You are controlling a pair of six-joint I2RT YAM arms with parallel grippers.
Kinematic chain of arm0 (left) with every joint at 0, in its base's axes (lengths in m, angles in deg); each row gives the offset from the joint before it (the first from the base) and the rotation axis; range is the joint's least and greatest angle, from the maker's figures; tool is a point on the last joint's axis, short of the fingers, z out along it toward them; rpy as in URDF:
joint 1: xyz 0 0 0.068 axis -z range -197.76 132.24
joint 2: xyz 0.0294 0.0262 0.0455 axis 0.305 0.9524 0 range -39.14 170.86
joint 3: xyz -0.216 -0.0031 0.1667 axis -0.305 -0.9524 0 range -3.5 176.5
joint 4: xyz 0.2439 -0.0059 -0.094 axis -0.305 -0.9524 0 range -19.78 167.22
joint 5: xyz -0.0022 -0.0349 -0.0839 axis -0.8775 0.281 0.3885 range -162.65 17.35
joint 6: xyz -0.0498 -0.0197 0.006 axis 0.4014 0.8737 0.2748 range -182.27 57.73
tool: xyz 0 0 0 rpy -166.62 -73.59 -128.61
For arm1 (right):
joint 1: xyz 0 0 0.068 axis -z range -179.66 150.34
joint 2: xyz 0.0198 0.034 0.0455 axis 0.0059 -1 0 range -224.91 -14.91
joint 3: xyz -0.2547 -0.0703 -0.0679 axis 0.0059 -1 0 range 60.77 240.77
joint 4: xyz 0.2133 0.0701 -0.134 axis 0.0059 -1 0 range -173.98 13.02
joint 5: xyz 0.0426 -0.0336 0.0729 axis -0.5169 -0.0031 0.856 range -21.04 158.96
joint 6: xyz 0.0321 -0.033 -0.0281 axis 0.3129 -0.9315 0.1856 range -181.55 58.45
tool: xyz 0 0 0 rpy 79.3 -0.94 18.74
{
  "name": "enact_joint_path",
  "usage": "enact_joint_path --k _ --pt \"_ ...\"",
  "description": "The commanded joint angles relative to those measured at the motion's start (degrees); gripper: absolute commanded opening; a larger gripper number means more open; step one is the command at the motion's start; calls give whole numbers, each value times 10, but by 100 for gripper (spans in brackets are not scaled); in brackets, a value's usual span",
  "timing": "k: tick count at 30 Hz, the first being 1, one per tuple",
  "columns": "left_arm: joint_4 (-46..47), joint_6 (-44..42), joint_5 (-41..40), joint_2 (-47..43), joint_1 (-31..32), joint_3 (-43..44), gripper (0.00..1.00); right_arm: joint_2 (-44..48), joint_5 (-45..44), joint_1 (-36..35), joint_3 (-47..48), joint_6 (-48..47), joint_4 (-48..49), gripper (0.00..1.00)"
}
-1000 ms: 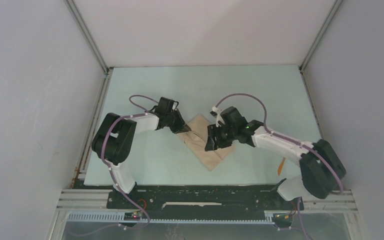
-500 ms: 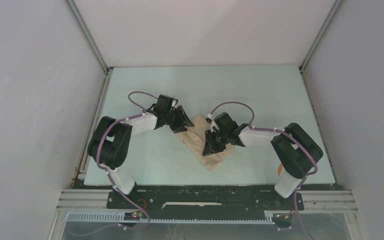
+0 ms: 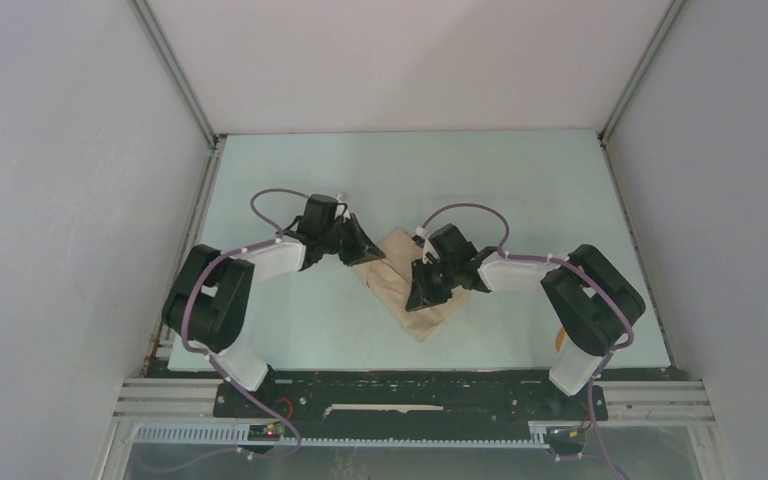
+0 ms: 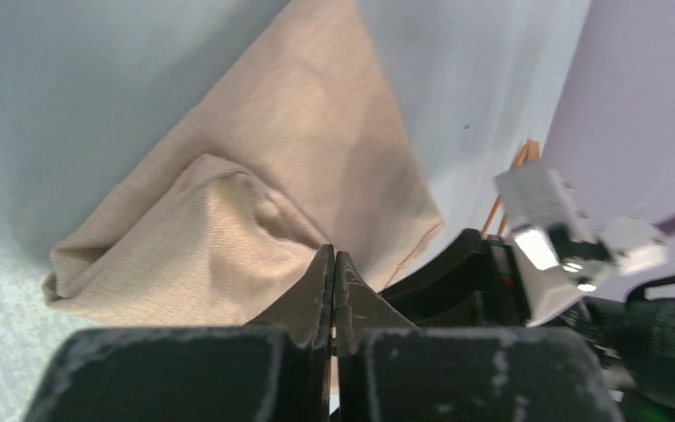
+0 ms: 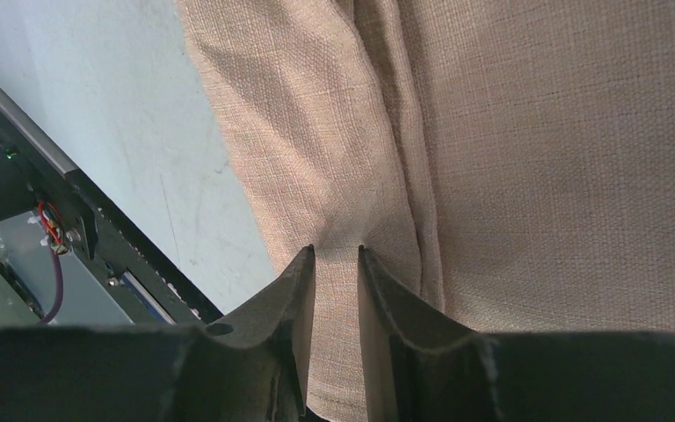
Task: Fold the napkin into a case and place the utensils inside
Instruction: Smooth out the 2/3-rectangle-folded napkin at the center of the board.
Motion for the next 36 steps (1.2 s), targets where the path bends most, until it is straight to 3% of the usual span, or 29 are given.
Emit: enact_joint_path --k 1,14,20,27,36 --pt "39 8 9 23 -4 -6 0 -14 -37 8 -11 -8 14 32" --pt "88 -12 17 147 -15 28 0 -7 -37 11 -12 -12 11 30" --pt "90 -21 9 152 -20 24 0 16 -32 5 9 -13 1 39" --pt "92 -22 9 153 -22 4 0 -50 116 18 80 73 128 47" --pt "93 -24 10 165 -24 2 0 -203 246 22 163 162 277 44"
